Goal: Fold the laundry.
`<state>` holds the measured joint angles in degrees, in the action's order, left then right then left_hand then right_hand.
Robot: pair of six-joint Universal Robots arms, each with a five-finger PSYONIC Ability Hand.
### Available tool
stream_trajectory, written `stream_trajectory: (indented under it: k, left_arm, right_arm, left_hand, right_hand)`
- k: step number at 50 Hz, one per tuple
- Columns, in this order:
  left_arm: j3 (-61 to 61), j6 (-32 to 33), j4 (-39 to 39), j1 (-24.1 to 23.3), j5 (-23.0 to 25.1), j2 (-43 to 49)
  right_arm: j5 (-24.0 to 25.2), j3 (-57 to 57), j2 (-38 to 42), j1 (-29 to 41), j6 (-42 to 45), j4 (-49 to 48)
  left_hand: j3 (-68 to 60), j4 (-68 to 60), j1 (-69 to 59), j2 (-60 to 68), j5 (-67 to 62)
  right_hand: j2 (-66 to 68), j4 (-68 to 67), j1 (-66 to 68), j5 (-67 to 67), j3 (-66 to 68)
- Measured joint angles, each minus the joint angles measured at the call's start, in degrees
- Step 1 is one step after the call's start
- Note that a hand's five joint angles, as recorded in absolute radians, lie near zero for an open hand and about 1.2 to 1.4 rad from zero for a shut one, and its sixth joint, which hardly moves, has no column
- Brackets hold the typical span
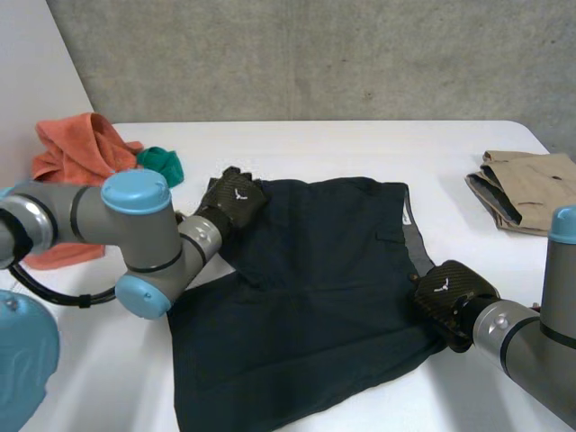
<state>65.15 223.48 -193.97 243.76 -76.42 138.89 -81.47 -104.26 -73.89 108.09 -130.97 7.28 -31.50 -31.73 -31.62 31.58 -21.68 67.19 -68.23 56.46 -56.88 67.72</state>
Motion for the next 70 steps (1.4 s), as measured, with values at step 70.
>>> stream_trajectory:
  k: [70]
  left_arm:
    - [38.9,-29.3,17.8,-10.7,-23.9,-41.7]
  right_arm:
    - [3.4,6.5,3.5,-0.5,-19.3,-3.8]
  left_hand:
    - [8.3,9.2,8.0,-8.7,9.2]
  right_hand:
    - [0.0,0.0,0.0,0.0,0.4]
